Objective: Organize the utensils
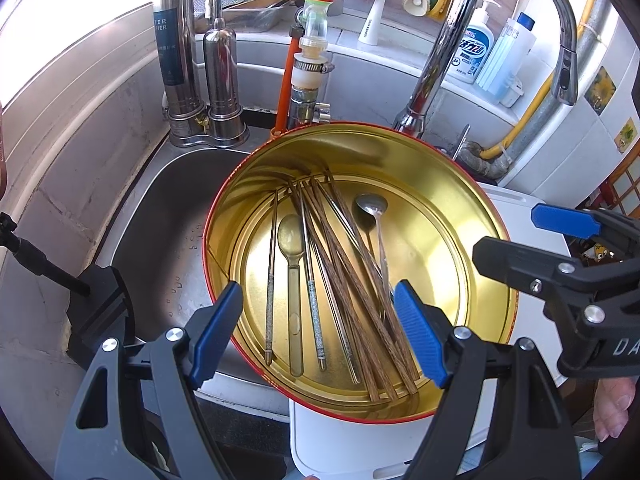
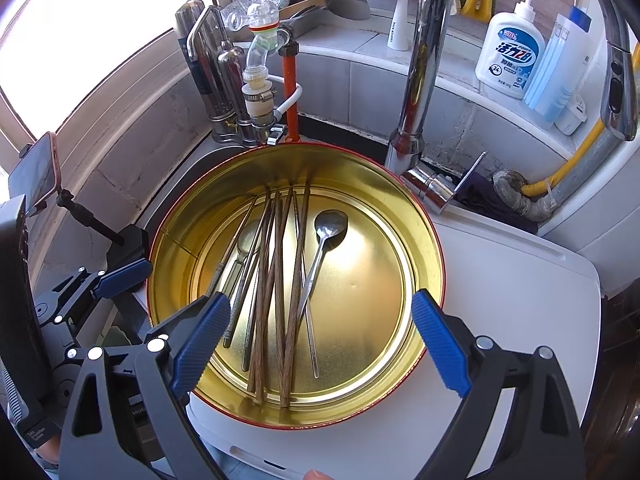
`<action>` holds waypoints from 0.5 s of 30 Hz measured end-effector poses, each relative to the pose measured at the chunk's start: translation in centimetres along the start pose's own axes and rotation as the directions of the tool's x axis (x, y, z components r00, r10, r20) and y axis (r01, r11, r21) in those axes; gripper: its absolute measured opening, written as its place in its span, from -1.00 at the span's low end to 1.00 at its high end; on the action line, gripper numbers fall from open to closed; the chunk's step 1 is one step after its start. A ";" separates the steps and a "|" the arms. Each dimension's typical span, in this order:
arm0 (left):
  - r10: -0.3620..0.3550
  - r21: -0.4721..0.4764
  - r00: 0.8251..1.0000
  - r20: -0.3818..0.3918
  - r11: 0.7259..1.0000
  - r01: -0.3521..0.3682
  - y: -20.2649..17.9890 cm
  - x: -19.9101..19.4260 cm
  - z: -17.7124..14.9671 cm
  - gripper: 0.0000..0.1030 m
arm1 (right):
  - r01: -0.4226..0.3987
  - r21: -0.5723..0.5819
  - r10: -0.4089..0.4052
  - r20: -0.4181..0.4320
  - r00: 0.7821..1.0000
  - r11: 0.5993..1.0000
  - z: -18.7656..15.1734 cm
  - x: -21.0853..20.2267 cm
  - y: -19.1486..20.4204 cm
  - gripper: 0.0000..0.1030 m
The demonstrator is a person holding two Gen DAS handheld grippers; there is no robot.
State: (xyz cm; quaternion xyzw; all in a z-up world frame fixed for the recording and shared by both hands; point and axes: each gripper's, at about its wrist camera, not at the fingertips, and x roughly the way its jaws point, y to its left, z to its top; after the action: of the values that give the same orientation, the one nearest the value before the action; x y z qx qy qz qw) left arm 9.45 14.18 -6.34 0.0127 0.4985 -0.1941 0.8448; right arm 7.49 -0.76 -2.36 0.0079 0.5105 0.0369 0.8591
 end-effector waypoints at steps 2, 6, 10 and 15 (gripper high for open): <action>0.009 0.002 1.000 0.011 1.000 -0.009 0.0 -0.1 0.1 0.49 | -0.002 0.005 0.002 0.007 1.000 1.000 0.1 -0.2 0.0 0.80; 0.053 0.012 0.996 0.067 0.998 -0.054 0.0 -0.7 0.1 0.49 | -0.006 0.007 0.006 0.014 1.000 1.000 0.1 -0.5 -0.1 0.80; 0.071 0.014 0.993 0.095 0.997 -0.072 0.2 -1.0 0.1 0.50 | -0.006 0.007 0.006 0.012 1.000 1.000 0.0 -0.4 0.0 0.80; 0.058 0.012 0.995 0.083 0.998 -0.059 0.4 -0.8 0.0 0.50 | -0.002 0.006 0.002 0.015 1.000 1.000 -0.2 -0.5 0.1 0.80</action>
State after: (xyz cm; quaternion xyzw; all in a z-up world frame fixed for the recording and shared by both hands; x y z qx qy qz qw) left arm 9.25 14.79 -5.75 0.0253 0.4614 -0.1735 0.8697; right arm 7.01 -0.69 -1.99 0.0112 0.5043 0.0363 0.8627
